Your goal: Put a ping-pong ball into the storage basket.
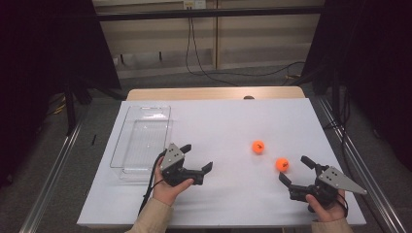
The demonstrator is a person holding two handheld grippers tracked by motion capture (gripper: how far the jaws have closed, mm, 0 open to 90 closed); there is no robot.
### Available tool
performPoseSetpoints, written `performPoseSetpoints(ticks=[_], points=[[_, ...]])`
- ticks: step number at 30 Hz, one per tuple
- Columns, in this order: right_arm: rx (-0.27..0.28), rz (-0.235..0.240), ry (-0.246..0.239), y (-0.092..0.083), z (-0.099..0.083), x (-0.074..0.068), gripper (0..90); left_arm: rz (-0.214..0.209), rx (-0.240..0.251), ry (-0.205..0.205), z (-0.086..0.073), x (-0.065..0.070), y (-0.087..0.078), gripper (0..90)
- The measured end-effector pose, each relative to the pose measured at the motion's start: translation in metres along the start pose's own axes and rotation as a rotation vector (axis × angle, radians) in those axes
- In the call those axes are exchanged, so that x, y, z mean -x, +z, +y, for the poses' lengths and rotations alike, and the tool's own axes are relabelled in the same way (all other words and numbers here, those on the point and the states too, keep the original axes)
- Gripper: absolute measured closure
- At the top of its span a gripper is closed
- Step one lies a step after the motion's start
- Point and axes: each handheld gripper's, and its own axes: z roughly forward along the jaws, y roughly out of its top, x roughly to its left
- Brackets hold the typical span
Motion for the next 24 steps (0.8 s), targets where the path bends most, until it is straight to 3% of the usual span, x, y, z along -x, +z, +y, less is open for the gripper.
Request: performPoseSetpoints(ticks=[24], points=[[0.002,0.003,0.001,0.000,0.000,0.000,2.3,-0.036,-0.023,0.002,0.001,0.012,0.023,2.1]])
